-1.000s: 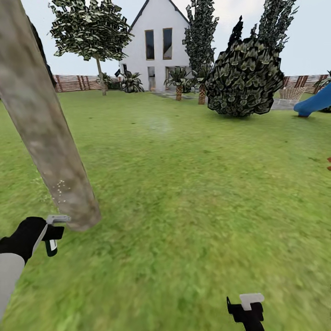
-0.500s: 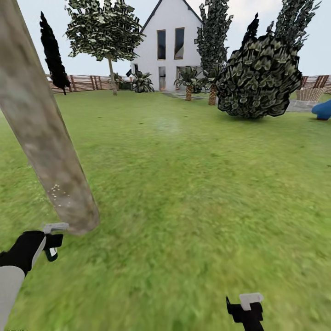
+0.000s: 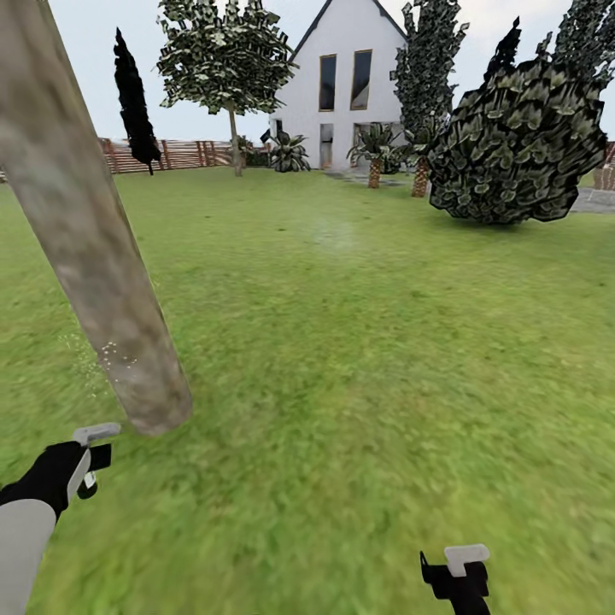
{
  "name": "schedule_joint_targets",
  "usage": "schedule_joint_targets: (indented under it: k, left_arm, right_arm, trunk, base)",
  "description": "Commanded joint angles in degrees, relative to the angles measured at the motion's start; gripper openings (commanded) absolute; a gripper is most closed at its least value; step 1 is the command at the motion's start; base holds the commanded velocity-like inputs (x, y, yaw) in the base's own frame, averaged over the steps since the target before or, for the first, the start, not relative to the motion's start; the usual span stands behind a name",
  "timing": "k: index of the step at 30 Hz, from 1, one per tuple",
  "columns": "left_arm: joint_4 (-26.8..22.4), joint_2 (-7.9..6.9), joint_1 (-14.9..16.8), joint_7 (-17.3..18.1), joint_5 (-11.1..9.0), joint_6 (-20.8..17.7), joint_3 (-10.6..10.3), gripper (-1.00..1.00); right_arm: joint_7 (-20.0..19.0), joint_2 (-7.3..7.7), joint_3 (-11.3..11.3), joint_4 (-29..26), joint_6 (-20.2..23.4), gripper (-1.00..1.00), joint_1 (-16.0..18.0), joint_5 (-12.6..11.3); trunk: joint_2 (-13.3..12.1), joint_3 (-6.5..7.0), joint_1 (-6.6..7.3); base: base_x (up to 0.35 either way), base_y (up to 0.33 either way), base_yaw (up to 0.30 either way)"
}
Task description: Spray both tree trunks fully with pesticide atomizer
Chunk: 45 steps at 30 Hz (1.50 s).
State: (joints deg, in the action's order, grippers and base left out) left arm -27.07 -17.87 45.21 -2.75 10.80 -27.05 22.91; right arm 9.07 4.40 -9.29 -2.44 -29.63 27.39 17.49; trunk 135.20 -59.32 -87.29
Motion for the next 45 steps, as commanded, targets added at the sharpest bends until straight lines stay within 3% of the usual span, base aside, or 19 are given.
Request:
schedule_joint_targets:
  k: [1,5,12,27,45]
  left_arm:
    - [0.01,0.28,0.06,0.05,0.7,0.39,0.29,-1.0]
    - [0.03,1.81,0.06,-0.01,0.9,1.06,0.22,-1.0]
    - [-0.02,3.21,0.06,-0.41,0.94,1.12,0.13,-1.0]
    - [-0.09,3.28,0.07,-0.5,1.06,1.04,0.13,-1.0]
    - [0.0,3.39,0.06,-0.52,0.98,1.12,0.11,-1.0]
  right_arm:
    - [0.25,0.0,-0.37,0.06,-0.17,1.0,0.03,0.62]
    - [0.25,-0.01,-0.37,0.06,-0.17,1.0,0.03,0.62]
    - [0.25,-0.01,-0.37,0.06,-0.17,1.0,0.03,0.62]
    - [0.25,0.08,-0.37,0.06,-0.17,1.0,0.03,0.62]
    - [0.21,0.05,-0.37,0.06,-0.17,1.0,0.03,0.62]
  trunk:
    - [0.02,-0.05,0.01]
    - [0.02,-0.05,0.01]
    - [0.02,-0.05,0.01]
    - [0.02,-0.05,0.01]
    - [0.02,-0.05,0.01]
  base:
    - [-0.001,-0.005,0.253]
    - [0.007,-0.025,0.271]
    - [0.09,-0.226,0.276]
    - [0.196,-0.221,0.035]
    - [0.16,-0.232,0.233]
